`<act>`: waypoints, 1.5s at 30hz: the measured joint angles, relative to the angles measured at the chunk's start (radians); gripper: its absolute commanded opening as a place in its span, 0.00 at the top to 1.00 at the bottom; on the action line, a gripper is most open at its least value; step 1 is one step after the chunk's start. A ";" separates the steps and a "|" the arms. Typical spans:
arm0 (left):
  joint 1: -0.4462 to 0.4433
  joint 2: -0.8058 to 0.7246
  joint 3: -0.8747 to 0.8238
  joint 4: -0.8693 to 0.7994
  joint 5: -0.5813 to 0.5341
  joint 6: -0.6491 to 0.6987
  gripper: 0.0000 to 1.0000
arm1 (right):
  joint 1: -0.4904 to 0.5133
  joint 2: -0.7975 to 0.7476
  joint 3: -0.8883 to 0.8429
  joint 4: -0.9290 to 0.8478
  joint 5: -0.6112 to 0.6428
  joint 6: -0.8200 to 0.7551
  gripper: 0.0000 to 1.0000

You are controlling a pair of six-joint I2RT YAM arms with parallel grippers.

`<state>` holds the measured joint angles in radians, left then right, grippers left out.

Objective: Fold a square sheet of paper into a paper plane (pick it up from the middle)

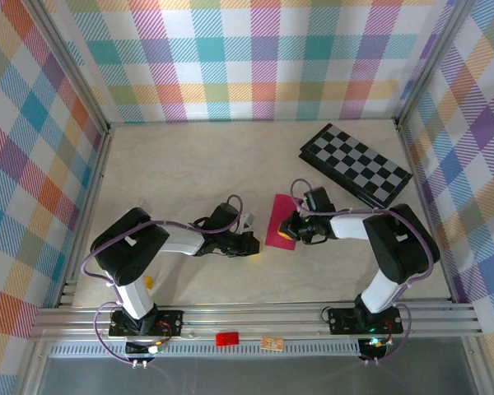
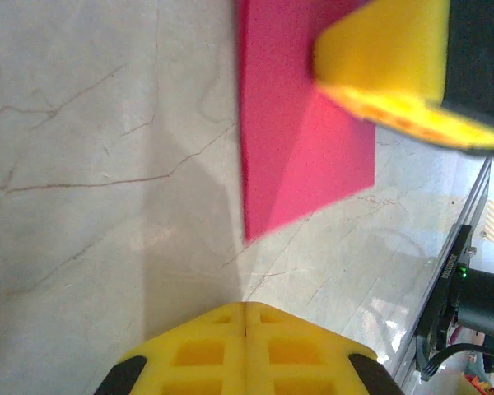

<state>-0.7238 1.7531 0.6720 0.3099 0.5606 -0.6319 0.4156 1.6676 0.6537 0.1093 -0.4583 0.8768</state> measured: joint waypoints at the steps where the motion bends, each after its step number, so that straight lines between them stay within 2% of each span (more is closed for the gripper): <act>1: 0.000 0.000 0.000 0.000 0.000 0.000 1.00 | -0.015 0.000 0.000 -0.004 0.000 -0.003 0.91; 7: 0.000 -0.014 -0.002 -0.015 -0.005 -0.001 1.00 | -0.036 -0.001 0.003 -0.020 -0.013 -0.026 0.91; 12: 0.000 -0.071 -0.003 -0.124 -0.032 0.000 1.00 | -0.033 -0.011 -0.032 0.011 -0.053 -0.027 0.91; 21: 0.000 -0.140 0.035 -0.163 -0.014 -0.001 1.00 | 0.082 -0.079 -0.099 -0.017 -0.088 -0.034 0.90; 25: -0.012 -0.138 0.047 -0.150 0.016 -0.001 1.00 | 0.086 -0.131 -0.114 -0.036 -0.093 -0.034 0.88; 34: -0.059 -0.052 0.138 -0.152 0.026 0.008 1.00 | 0.058 -0.228 -0.113 -0.076 -0.038 -0.029 0.88; 45: -0.061 0.103 0.204 -0.177 0.000 0.045 1.00 | 0.028 -0.232 -0.114 -0.046 -0.003 0.013 0.88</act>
<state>-0.7849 1.8557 0.8764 0.1326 0.5610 -0.5865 0.4438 1.4357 0.5400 0.0635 -0.4610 0.8894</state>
